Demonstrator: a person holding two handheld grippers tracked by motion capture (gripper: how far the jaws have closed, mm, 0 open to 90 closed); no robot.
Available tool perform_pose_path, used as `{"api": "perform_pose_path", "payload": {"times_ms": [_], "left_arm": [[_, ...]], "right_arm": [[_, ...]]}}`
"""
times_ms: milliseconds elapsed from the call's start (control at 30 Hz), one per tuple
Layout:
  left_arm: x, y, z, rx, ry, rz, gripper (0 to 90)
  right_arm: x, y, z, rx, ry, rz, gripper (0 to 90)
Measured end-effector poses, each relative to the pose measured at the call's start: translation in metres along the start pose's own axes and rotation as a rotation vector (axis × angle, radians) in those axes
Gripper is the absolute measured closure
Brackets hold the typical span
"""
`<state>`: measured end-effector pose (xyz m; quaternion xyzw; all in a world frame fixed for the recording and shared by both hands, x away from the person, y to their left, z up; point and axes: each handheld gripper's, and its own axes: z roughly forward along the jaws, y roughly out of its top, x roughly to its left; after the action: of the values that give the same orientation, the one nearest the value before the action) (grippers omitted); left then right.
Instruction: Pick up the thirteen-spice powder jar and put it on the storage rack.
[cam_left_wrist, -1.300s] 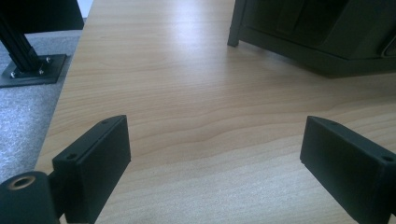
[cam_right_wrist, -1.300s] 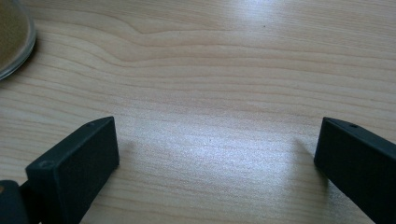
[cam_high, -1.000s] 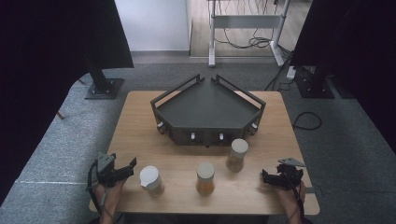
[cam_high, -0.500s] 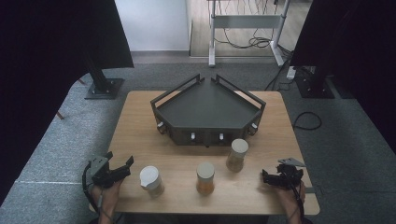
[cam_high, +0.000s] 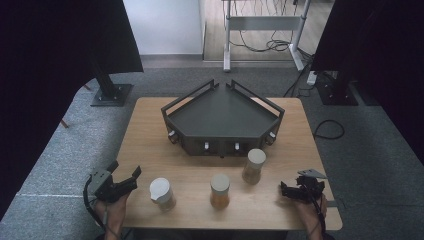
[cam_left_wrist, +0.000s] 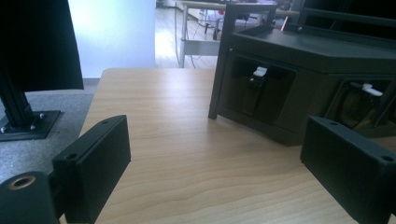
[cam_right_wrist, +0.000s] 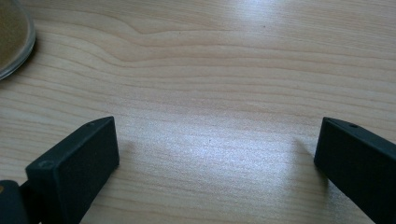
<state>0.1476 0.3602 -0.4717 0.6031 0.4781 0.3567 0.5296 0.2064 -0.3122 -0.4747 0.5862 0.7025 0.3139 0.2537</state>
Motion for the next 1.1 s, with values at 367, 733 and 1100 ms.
{"api": "perform_pose_path", "payload": {"times_ms": [367, 733, 1100], "left_arm": [[0.003, 0.002, -0.006, -0.033, -0.041, -0.007, 7.7], [0.000, 0.005, -0.008, -0.042, -0.092, 0.018, 7.7], [-0.008, 0.005, -0.010, -0.058, -0.127, 0.031, 7.8]], "right_arm": [[0.000, 0.000, 0.000, 0.000, 0.000, 0.000, 0.0], [0.000, 0.000, 0.000, 0.000, 0.000, 0.000, 0.0], [0.000, 0.000, 0.000, 0.000, 0.000, 0.000, 0.0]]}}
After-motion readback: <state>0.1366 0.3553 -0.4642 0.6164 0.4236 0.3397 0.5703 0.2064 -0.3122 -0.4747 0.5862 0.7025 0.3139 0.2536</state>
